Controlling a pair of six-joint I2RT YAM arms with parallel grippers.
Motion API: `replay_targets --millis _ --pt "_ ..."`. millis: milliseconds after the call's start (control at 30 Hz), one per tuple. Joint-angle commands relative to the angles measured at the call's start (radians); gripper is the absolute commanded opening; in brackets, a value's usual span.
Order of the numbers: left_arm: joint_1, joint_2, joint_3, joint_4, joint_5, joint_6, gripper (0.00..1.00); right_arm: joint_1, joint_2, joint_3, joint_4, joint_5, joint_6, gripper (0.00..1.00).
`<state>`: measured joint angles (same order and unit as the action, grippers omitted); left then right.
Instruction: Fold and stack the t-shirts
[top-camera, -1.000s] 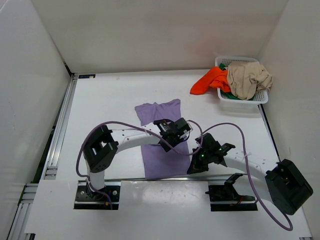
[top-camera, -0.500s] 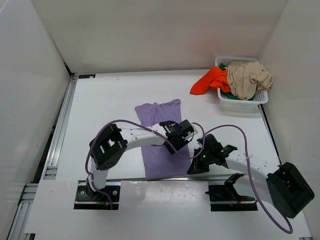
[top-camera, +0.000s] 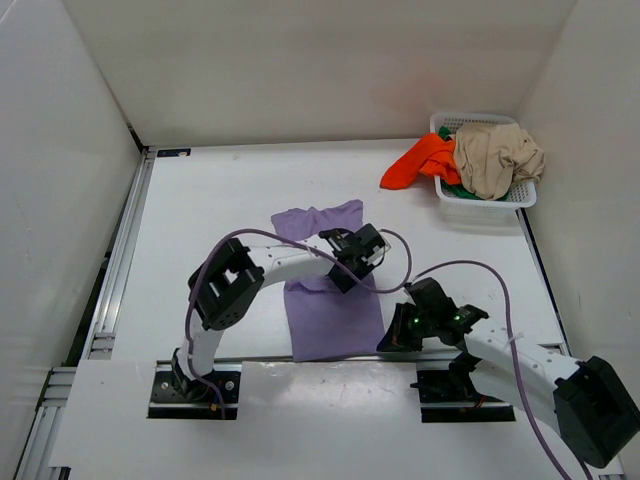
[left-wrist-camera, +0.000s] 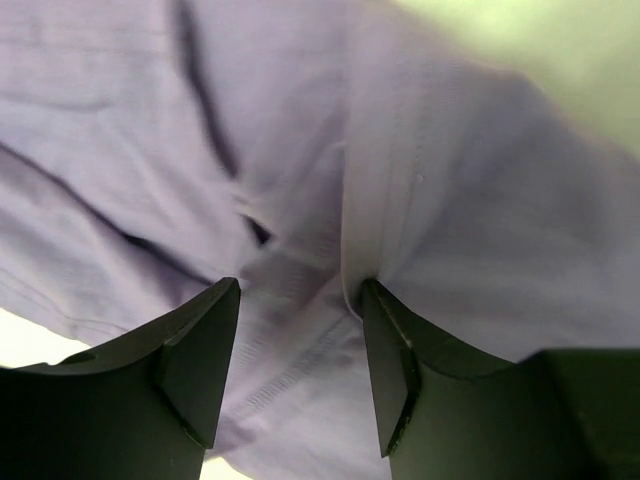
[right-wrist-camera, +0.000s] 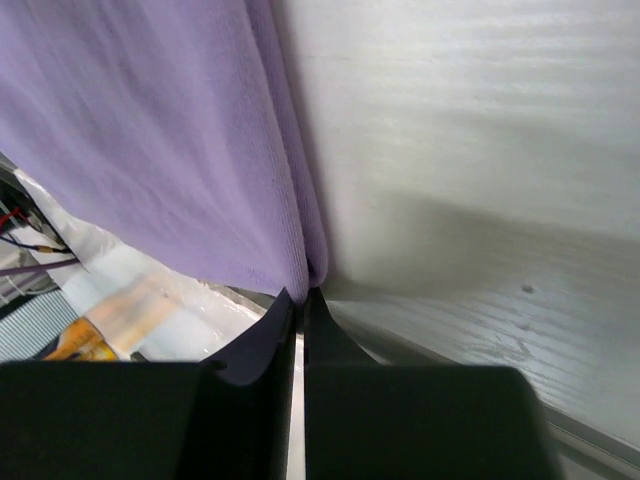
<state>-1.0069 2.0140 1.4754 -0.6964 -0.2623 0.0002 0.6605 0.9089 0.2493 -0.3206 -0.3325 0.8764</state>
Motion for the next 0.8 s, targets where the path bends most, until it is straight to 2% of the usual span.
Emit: replay_targets --millis 0,133,300,433,500,533,567,633,700,767 --pt "0.050 0.009 0.031 0.009 -0.051 0.000 0.62 -0.006 -0.047 -0.041 -0.060 0.035 0.035 0.00" --pt "0.099 0.032 0.097 0.009 -0.130 0.000 0.62 -0.006 -0.076 -0.064 -0.060 0.046 0.059 0.00" --pt "0.201 0.110 0.268 0.009 -0.218 0.000 0.62 -0.006 -0.067 -0.055 -0.060 0.065 0.059 0.00" --pt "0.237 0.075 0.284 0.009 -0.227 0.000 0.62 -0.006 -0.058 -0.044 -0.069 0.078 0.059 0.00" --pt "0.226 -0.022 0.238 -0.001 -0.169 0.000 0.63 -0.006 -0.058 -0.030 -0.078 0.078 0.059 0.00" --pt "0.214 -0.067 0.165 -0.002 -0.132 0.000 0.63 -0.006 -0.058 -0.021 -0.089 0.078 0.059 0.00" --pt "0.200 -0.113 0.122 -0.014 -0.036 0.000 0.63 -0.006 -0.058 -0.021 -0.089 0.090 0.050 0.00" --pt "0.141 -0.243 -0.010 -0.014 0.038 0.000 0.64 -0.006 -0.048 -0.010 -0.100 0.090 0.041 0.00" --pt "0.097 -0.293 -0.070 -0.043 0.118 0.000 0.64 -0.006 -0.038 -0.010 -0.100 0.099 0.041 0.00" --pt "0.048 -0.304 -0.095 -0.102 0.200 0.000 0.58 -0.006 -0.015 -0.010 -0.109 0.099 0.041 0.00"
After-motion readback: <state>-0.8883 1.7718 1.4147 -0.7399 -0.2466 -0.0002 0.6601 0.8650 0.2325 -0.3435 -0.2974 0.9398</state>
